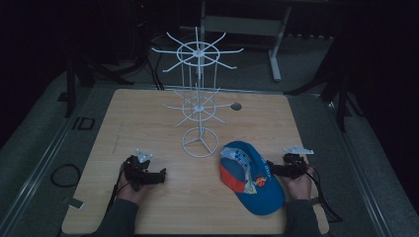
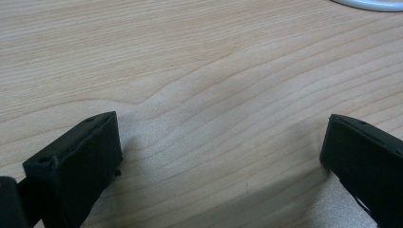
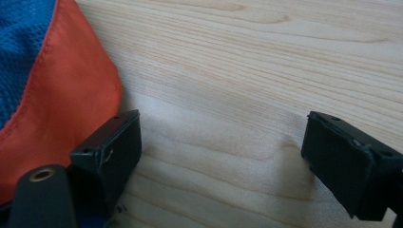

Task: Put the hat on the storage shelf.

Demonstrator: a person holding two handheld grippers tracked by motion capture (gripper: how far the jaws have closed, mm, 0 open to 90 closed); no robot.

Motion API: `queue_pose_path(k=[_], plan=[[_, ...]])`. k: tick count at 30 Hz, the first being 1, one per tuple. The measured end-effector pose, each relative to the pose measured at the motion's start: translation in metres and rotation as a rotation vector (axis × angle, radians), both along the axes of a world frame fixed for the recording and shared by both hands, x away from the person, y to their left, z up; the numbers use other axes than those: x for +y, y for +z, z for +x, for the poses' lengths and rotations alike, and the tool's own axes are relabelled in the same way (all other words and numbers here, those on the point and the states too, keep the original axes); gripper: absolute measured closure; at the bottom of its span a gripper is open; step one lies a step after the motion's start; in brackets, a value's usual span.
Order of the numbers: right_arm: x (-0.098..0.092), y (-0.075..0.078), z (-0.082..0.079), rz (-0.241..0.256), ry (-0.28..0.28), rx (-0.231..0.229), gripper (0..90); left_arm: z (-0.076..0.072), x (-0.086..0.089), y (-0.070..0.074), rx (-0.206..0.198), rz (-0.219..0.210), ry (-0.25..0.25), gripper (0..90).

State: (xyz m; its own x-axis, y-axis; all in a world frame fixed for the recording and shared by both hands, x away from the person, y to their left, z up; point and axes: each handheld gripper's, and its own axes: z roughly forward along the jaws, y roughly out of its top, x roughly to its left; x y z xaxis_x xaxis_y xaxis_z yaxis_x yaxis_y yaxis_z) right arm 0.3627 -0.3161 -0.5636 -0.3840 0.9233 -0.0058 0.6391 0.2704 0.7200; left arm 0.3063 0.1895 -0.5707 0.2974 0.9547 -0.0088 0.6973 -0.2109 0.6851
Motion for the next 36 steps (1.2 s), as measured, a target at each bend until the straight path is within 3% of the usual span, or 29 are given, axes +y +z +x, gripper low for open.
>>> queue_pose_path(k=[11, 14, 18, 19, 22, 25, 36], plan=[[-0.002, 0.0, 0.003, 0.003, 0.043, -0.009, 18.5, 0.0, 0.0, 0.0, 0.001, 0.001, 0.0, 0.1], [-0.005, 0.004, 0.004, -0.001, 0.05, -0.001, 31.8, 0.0, 0.0, 0.0, 0.002, 0.002, 0.001, 0.1], [-0.009, 0.005, 0.006, -0.002, 0.071, 0.001, 38.5, 0.0, 0.0, 0.0, 0.002, 0.002, 0.001, 0.1], [-0.01, 0.006, 0.006, -0.006, 0.09, 0.005, 44.7, 0.0, 0.0, 0.0, 0.002, 0.002, 0.001, 0.1], [-0.009, 0.009, 0.005, -0.028, 0.106, 0.014, 46.5, 0.0, 0.0, 0.0, 0.002, 0.002, 0.001, 0.0], [-0.004, 0.019, 0.002, -0.079, 0.113, 0.007, 47.2, 0.0, 0.0, 0.0, 0.001, 0.001, 0.0, 0.0], [0.012, 0.065, -0.008, -0.072, 0.182, -0.011, 45.4, 0.0, 0.0, 0.0, 0.001, 0.001, 0.0, 0.0]])
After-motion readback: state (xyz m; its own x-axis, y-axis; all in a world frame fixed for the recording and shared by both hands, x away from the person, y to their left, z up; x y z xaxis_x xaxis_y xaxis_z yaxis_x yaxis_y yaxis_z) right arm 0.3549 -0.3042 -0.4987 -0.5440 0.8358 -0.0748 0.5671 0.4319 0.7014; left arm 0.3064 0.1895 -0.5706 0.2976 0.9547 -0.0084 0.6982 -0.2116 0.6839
